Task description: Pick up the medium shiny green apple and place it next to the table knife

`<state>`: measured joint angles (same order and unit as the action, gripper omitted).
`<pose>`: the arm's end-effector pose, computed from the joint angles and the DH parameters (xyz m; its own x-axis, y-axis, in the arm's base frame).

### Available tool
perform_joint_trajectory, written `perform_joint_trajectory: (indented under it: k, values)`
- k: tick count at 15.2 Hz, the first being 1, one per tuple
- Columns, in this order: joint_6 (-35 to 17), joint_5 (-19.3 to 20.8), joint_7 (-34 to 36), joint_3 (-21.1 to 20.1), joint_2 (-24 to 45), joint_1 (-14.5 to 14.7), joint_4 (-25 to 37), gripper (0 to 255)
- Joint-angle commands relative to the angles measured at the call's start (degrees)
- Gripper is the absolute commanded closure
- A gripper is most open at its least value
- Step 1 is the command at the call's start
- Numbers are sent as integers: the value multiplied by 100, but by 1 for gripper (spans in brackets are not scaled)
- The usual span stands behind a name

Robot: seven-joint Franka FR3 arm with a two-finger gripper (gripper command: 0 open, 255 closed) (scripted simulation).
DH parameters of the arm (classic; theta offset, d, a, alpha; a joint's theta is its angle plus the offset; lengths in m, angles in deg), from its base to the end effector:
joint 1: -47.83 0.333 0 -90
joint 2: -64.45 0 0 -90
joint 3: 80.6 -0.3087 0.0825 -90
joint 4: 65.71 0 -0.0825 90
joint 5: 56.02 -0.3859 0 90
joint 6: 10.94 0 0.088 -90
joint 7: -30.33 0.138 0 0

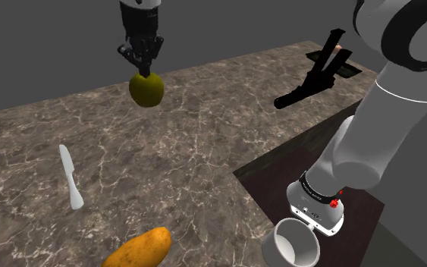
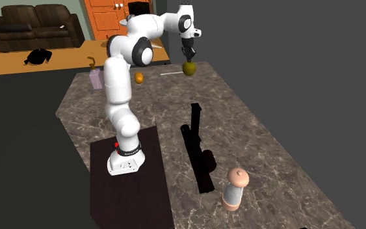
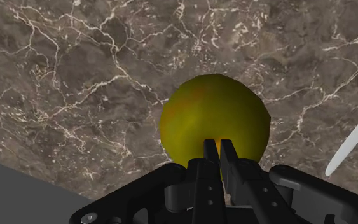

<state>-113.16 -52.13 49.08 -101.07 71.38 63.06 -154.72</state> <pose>0.5081 0.3424 0.5485 0.9484 0.2940 0.1189 0.2976 -0.9546 -0.0136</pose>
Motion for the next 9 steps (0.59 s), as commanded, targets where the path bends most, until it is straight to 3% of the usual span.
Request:
perform_joint_trajectory:
  k: [1, 6, 9]
  values:
    - [99, 212, 237, -76, 497, 163, 560, 255]
    - [518, 730, 738, -148, 1751, 766, 2137, 255]
    - [1007, 1049, 918, -95, 2726, 1280, 3572, 255]
